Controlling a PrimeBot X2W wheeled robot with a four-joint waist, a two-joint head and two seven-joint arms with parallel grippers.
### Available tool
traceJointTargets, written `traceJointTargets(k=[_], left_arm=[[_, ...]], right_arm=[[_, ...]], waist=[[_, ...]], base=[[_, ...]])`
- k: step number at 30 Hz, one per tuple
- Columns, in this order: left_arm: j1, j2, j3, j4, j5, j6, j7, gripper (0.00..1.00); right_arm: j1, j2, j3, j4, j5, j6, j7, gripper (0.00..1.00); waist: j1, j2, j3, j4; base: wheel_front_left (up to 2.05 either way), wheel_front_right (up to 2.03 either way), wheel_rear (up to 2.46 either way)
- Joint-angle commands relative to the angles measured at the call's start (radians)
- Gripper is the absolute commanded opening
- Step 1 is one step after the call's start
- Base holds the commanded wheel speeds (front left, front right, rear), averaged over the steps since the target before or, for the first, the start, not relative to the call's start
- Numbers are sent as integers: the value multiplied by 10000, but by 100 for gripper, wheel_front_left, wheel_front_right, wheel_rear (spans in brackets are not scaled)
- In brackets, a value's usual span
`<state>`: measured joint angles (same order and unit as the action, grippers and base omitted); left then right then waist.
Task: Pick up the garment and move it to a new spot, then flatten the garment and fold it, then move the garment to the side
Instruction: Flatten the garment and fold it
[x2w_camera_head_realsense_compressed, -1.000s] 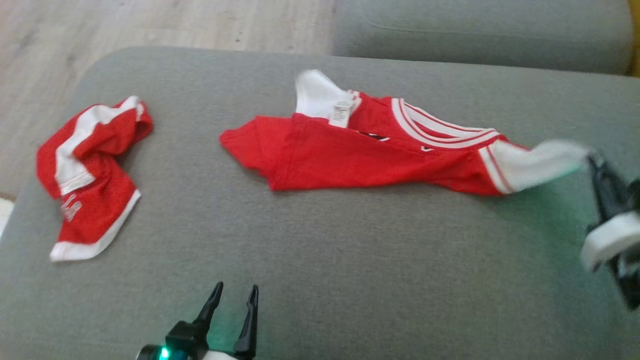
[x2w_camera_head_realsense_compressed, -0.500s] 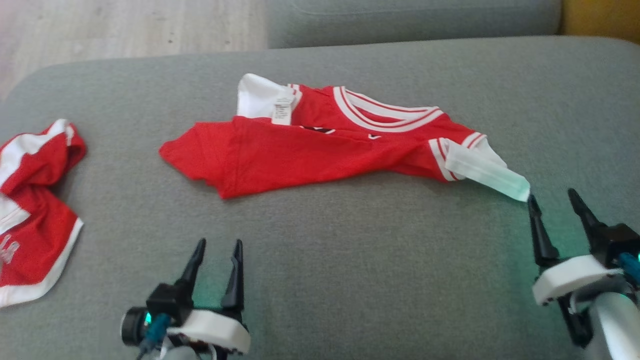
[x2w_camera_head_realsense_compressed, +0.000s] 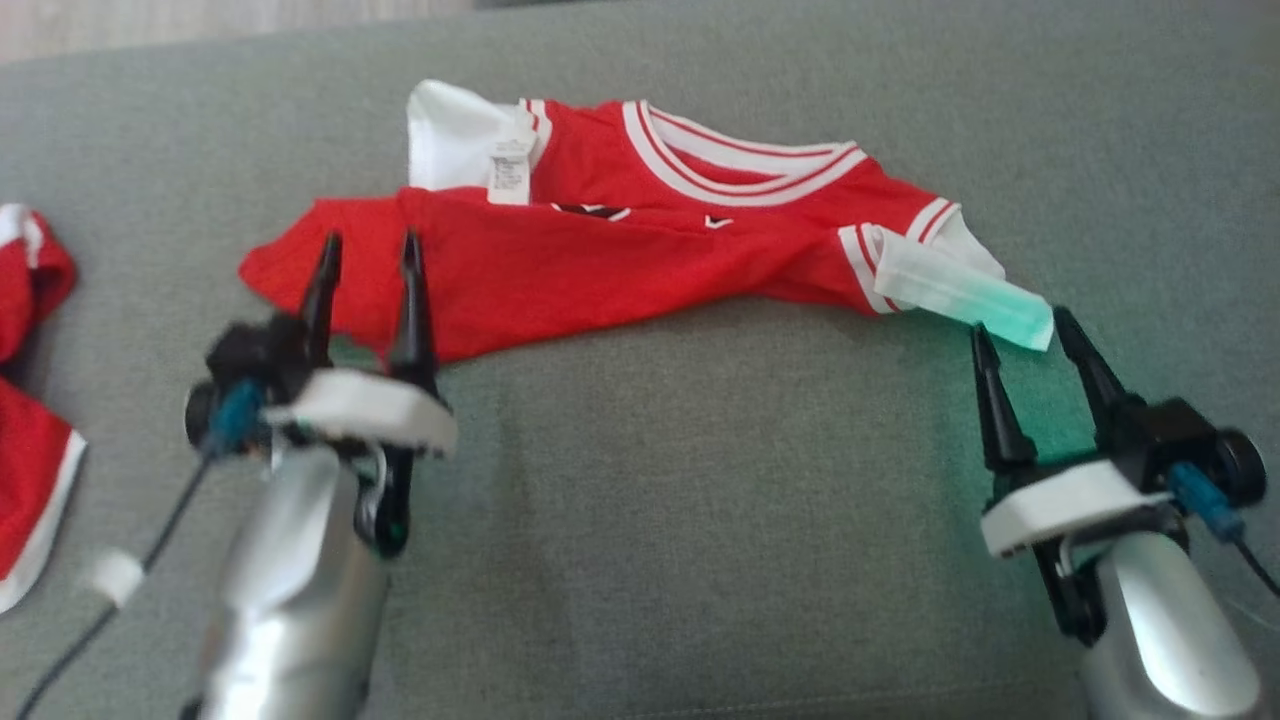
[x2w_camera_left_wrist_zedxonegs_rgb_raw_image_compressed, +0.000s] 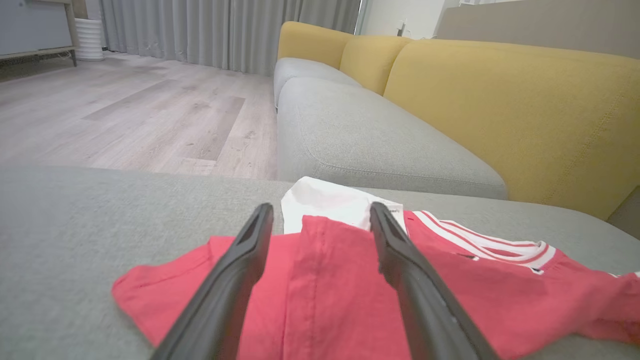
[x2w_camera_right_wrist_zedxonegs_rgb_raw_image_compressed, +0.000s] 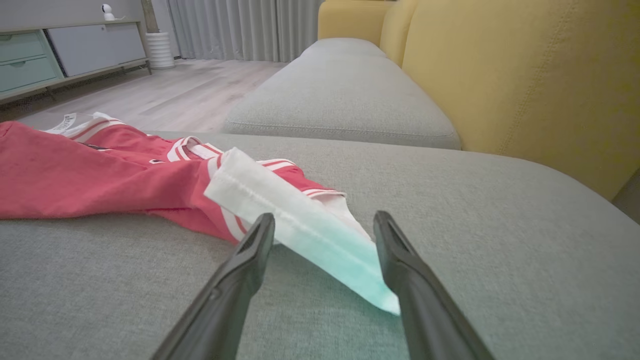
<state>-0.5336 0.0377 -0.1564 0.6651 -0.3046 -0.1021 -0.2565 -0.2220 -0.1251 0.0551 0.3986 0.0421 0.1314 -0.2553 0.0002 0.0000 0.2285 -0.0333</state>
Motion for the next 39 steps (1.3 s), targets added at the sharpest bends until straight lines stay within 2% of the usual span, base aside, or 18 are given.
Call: traceJointTargets(k=[1, 7, 10, 16, 20, 26, 36, 37, 38, 39], left_arm=[[-482, 153, 367, 41, -50, -80, -53, 100], [-1885, 288, 260, 1804, -646, -269, -53, 100], [-2259, 308, -92, 2263, -1173, -279, -53, 100], [-2624, 693, -1078, 2513, -2183, -283, -53, 100], [-2786, 954, -1380, 2567, -2542, -284, -53, 100], [-2843, 1021, -1543, 2769, -2787, -284, -53, 100], [-3161, 1316, -2812, 3177, -3954, -285, -24, 100], [-3187, 1360, -2935, 3172, -4036, -285, -27, 86], [-3224, 1421, -3043, 3134, -4071, -285, -34, 54], [-3250, 1469, -3120, 3094, -4109, -285, -40, 33]], right_arm=[[-308, 98, 261, -363, -113, -7, -64, 100], [-449, 169, 471, -397, -37, -7, -64, 100], [-468, 187, 488, -365, -16, -7, -64, 100], [-512, 189, 468, -343, 8, -7, -64, 100], [-537, 201, 466, -296, 2, -7, -65, 100], [-560, 236, 496, -209, 29, -7, -65, 100], [-625, 221, 686, -13, 148, -7, -65, 100], [-607, 224, 677, -4, 157, -7, -65, 100], [-589, 232, 670, 0, 160, -7, -65, 100], [-574, 240, 659, 6, 164, -7, -65, 100]], waist=[[-2, 0, 231, -158], [-2, 0, 578, -386], [-2, 0, 690, -466], [-2, 0, 868, -534], [-2, 0, 902, -523], [-2, 0, 869, -531], [-2, 0, 855, -648], [-2, 0, 854, -648], [-2, 0, 850, -645], [-2, 0, 845, -636]], base=[[0, 0, 0], [0, 0, 0], [0, 0, 0], [0, 0, 0], [0, 0, 0], [0, 0, 0], [0, 0, 0], [0, 0, 0], [0, 0, 0], [0, 0, 0]])
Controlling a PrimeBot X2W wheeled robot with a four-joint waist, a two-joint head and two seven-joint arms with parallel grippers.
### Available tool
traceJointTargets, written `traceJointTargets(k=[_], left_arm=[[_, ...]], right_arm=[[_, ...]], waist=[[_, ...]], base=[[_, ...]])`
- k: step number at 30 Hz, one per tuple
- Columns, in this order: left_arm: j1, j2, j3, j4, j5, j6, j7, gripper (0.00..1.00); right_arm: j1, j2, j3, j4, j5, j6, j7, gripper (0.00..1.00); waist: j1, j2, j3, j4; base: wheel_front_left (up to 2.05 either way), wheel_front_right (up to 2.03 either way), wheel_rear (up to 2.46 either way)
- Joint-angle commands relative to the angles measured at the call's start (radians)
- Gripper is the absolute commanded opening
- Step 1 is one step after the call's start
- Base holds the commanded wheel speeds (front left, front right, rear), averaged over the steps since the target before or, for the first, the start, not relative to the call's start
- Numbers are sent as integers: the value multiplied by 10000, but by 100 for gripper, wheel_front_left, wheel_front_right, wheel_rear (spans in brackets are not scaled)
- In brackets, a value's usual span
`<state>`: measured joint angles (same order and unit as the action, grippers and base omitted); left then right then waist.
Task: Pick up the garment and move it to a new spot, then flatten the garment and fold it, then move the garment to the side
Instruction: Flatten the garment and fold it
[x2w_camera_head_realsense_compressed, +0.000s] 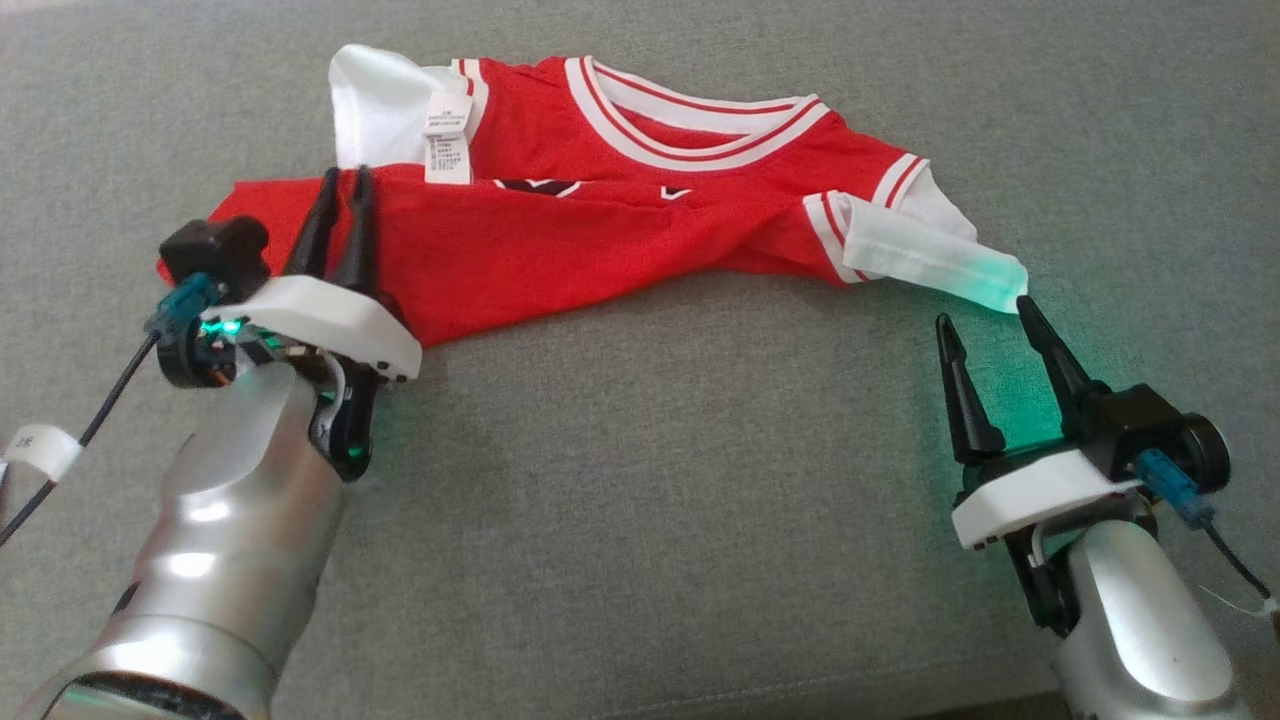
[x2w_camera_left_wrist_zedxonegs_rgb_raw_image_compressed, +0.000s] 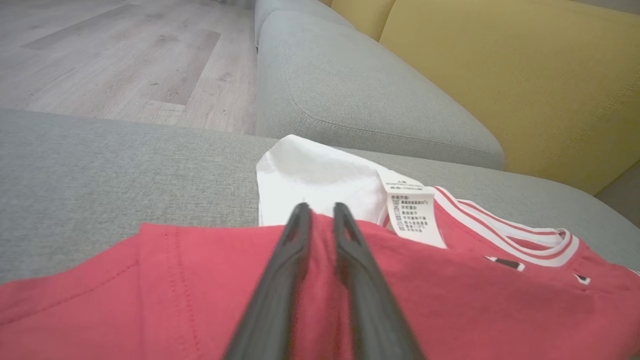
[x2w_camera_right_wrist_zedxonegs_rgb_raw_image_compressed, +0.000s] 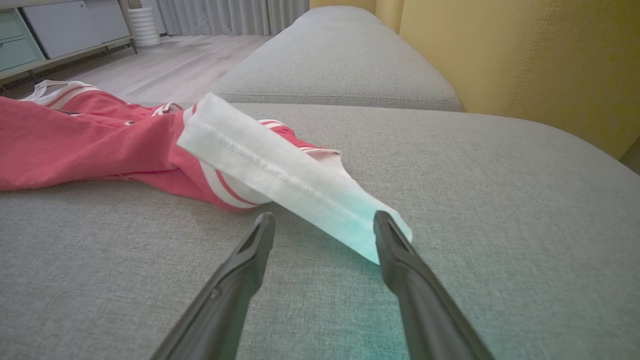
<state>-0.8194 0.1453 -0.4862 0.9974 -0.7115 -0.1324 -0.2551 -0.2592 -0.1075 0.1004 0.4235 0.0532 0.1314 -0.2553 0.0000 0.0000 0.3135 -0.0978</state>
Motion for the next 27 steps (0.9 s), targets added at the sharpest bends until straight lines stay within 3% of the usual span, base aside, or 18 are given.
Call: traceJointTargets(k=[1, 2, 11, 21, 27], left_arm=[[-401, 414, 115, -269, -94, 18, -57, 9], [-378, 415, 18, -294, -137, 18, -59, 0], [-32, 580, -219, -1241, -227, 18, -64, 0], [3205, 173, 223, -4360, 1398, 18, -65, 0], [4919, 269, 124, -4833, 1954, 18, -66, 0]], right_arm=[[-192, 69, 185, -232, 65, -7, -65, 100], [-182, 74, 159, -204, 86, -7, -65, 100], [-104, 158, -113, -37, 220, -7, -65, 100], [694, 315, -469, 173, 493, -7, -65, 100], [1085, 354, -550, 171, 571, -7, -65, 100]], waist=[[0, 0, -9, 24], [0, 0, -20, 46], [0, 0, -391, 498], [0, 0, -1839, 1231], [0, 0, -2290, 1293]], base=[[0, 0, 0], [0, 0, 0], [0, 0, 0], [0, 0, 0], [0, 0, 0]])
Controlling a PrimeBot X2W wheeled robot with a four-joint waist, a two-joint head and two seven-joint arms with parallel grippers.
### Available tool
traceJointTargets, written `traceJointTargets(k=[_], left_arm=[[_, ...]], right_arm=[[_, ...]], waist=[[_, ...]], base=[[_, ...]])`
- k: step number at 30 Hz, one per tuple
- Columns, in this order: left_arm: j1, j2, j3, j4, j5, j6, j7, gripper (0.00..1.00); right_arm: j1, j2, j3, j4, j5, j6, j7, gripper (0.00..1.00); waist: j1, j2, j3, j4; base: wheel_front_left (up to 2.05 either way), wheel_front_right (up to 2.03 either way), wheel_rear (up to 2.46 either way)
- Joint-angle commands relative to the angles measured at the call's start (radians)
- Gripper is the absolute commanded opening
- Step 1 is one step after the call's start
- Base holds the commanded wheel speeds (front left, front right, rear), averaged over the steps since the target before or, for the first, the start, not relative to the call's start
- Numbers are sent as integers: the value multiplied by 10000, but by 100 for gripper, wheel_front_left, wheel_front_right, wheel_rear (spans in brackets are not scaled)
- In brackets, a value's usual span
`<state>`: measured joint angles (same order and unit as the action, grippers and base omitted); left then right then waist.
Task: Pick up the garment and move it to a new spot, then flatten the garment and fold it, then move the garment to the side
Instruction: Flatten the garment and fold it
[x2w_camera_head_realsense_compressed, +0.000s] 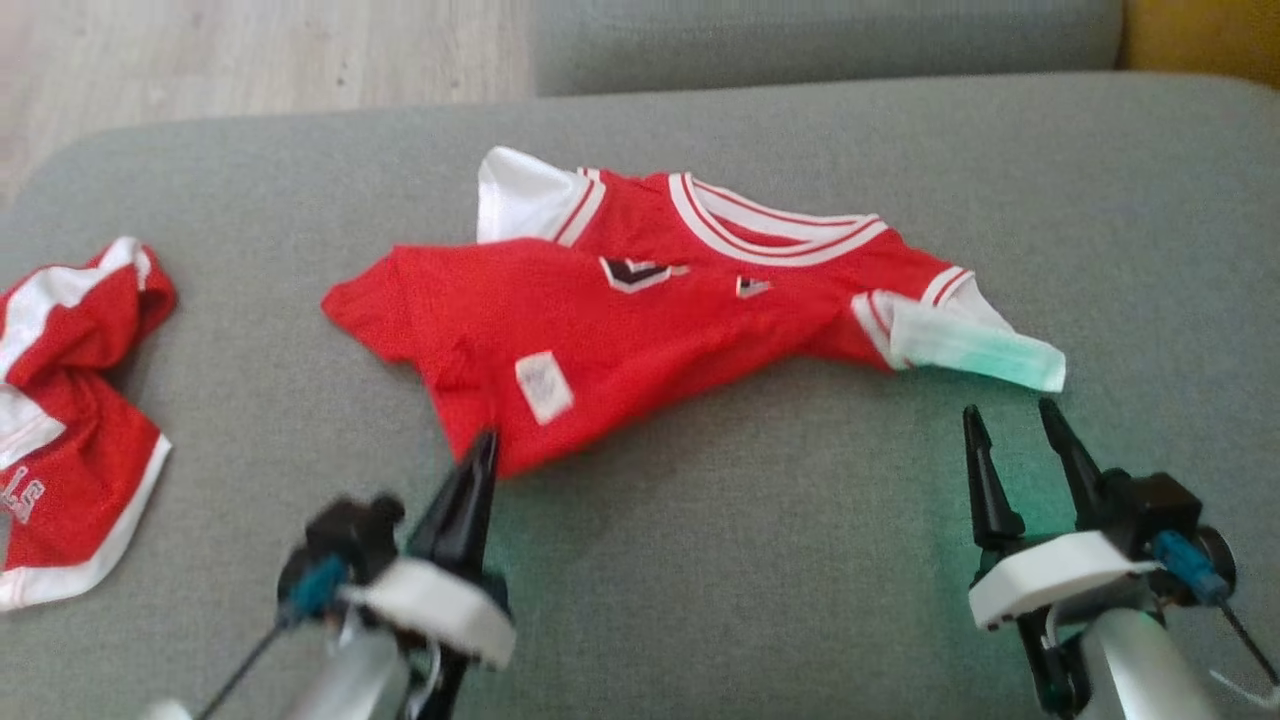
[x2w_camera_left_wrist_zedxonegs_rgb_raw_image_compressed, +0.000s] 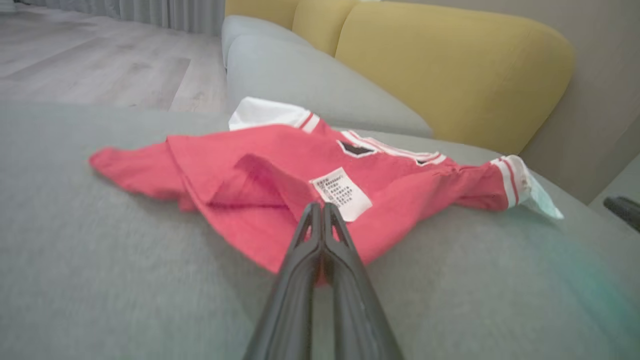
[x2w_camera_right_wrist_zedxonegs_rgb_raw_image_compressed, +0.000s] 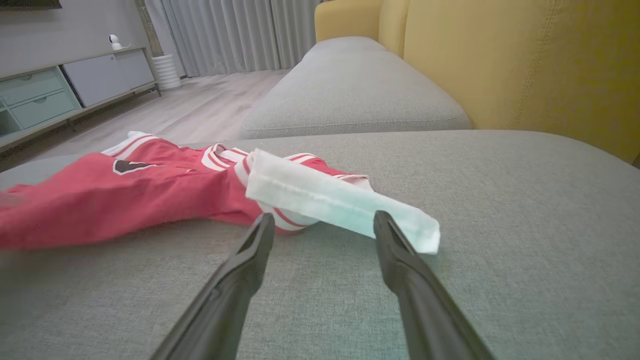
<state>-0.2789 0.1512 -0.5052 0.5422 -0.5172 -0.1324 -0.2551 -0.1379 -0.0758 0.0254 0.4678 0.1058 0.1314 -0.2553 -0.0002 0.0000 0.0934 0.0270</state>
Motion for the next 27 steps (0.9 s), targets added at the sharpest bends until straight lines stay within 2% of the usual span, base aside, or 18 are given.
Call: traceJointTargets(k=[1, 5, 6, 7, 8, 9, 13, 19, 27], left_arm=[[-222, 221, 333, -246, 24, 18, -66, 0], [517, 282, 747, -135, 410, 18, -66, 0], [654, 295, 995, -60, 560, 35, -66, 11], [766, 290, 1281, -54, 748, 112, -66, 42], [898, 216, 1648, -86, 851, 230, -66, 89], [1014, 159, 1962, -140, 1018, 345, -66, 100], [1403, -114, 3176, -710, 1857, 960, -66, 100], [1977, -619, 4503, -1743, 2865, 1388, -66, 100], [2569, -966, 4990, -1556, 3200, 953, -66, 100]], right_arm=[[-45, 40, 188, -269, 59, -7, -65, 100], [224, 36, 103, -263, 83, -7, -65, 100], [276, 36, 101, -261, 87, -7, -65, 100], [310, 39, 105, -257, 88, -7, -65, 100], [337, 45, 88, -260, 97, -7, -65, 100], [355, 52, 71, -283, 106, -7, -65, 100], [397, 122, 12, -609, 135, -7, -65, 100], [262, 234, 206, -1182, 178, -7, -65, 100], [328, 253, 722, -644, 598, -7, -65, 100]], waist=[[2, 0, -160, 38], [2, 0, -381, -2], [2, 0, -422, -26], [2, 0, -455, -58], [2, 0, -488, -89], [2, 0, -510, -113], [2, 0, -581, -221], [2, 0, -723, -434], [2, 0, -940, -466]], base=[[0, 0, 0], [0, 0, 0], [0, 0, 0], [0, 0, 0], [0, 0, 0], [0, 0, 0], [0, 0, 0], [0, 0, 0], [0, 0, 0]])
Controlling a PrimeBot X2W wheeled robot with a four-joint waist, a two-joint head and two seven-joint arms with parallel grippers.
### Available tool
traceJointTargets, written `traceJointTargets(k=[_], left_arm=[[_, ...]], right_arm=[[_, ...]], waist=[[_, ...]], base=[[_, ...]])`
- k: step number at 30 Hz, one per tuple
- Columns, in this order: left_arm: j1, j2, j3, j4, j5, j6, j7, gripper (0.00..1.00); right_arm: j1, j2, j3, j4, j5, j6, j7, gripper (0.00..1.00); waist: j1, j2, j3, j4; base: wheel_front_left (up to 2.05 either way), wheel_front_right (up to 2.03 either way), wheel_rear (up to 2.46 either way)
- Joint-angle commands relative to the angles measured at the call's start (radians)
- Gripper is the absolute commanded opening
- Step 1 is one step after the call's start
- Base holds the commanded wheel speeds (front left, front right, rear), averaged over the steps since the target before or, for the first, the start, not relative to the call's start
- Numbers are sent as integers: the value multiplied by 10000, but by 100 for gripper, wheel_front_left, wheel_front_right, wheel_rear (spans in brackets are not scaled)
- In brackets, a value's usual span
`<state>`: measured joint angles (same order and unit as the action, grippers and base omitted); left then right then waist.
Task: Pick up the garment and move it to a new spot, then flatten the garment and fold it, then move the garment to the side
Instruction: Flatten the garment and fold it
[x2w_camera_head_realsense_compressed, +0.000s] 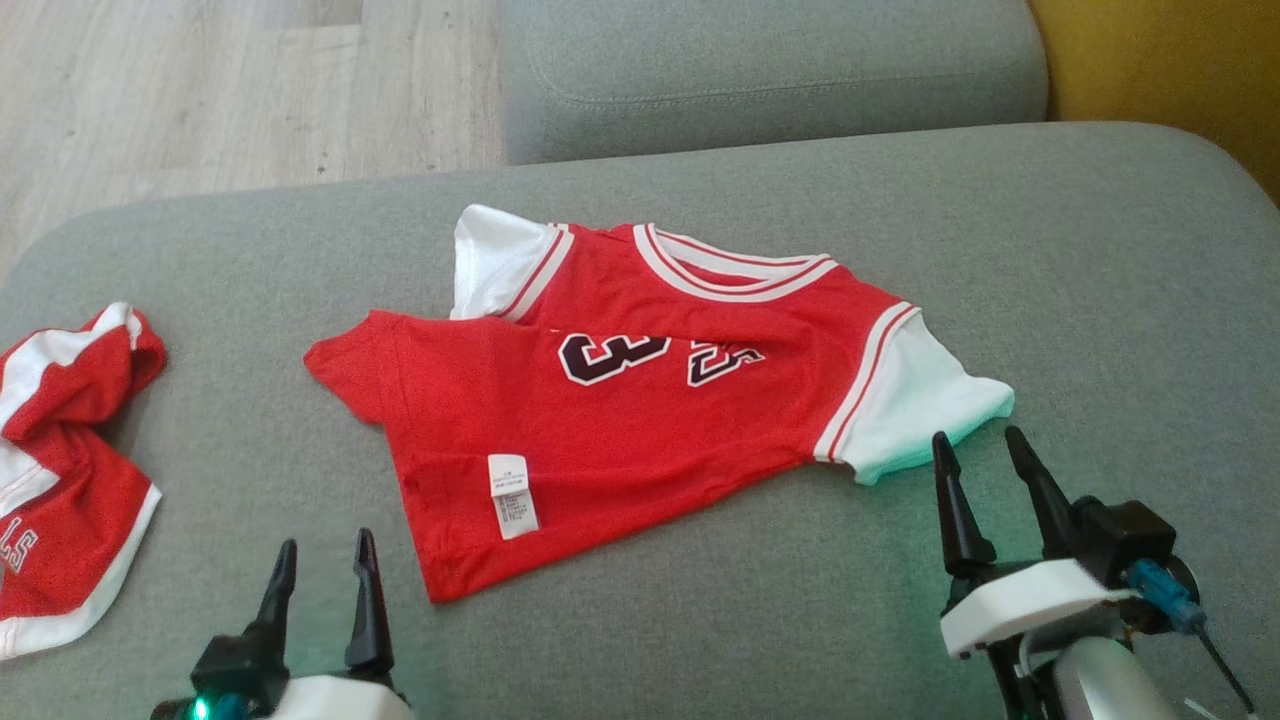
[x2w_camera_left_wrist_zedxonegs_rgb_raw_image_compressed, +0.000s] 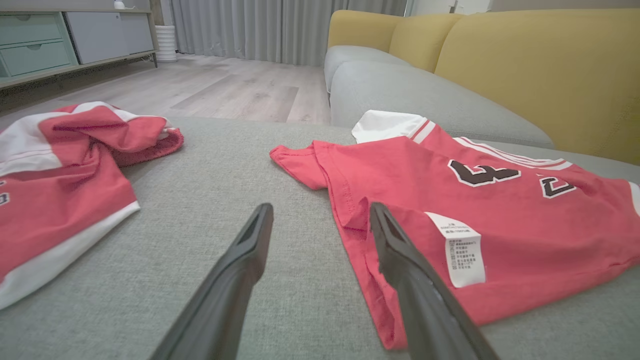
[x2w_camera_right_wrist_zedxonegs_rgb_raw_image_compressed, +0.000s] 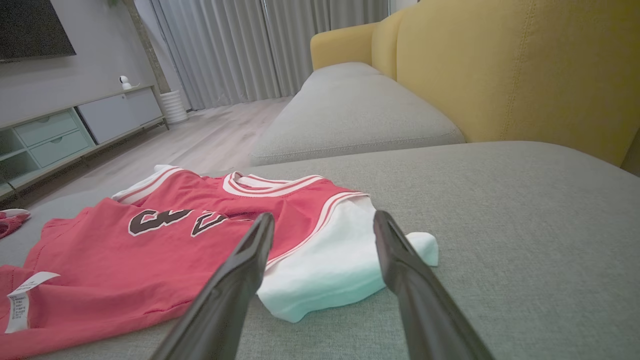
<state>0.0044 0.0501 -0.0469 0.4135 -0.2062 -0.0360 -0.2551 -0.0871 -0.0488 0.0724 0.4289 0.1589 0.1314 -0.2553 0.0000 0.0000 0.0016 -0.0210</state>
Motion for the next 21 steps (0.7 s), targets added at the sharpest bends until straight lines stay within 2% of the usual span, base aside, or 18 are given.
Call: traceJointTargets(k=[1, 8, 11, 15, 21], left_arm=[[-223, 33, 436, -234, 117, -21, -66, 100], [-118, 5, 472, -150, 116, -45, -66, 100], [-122, 4, 311, -92, -130, -182, -66, 100], [-272, 3, -294, 340, -935, -608, -66, 100], [-829, 2, -1214, 1153, -1875, -906, -66, 100]], right_arm=[[-156, -17, 247, -197, 91, -7, -65, 100], [-131, -16, 222, -55, 147, -7, -65, 100], [-149, -16, 226, -45, 149, -7, -65, 100], [-131, -15, 272, 68, 71, -7, -65, 100], [-143, -15, 296, 187, -74, -7, -65, 100]], waist=[[0, 0, -42, 26], [0, 0, -103, 47], [0, 0, -87, 39], [0, 0, 54, 57], [0, 0, 437, -5]], base=[[0, 0, 0], [0, 0, 0], [0, 0, 0], [0, 0, 0], [0, 0, 0]])
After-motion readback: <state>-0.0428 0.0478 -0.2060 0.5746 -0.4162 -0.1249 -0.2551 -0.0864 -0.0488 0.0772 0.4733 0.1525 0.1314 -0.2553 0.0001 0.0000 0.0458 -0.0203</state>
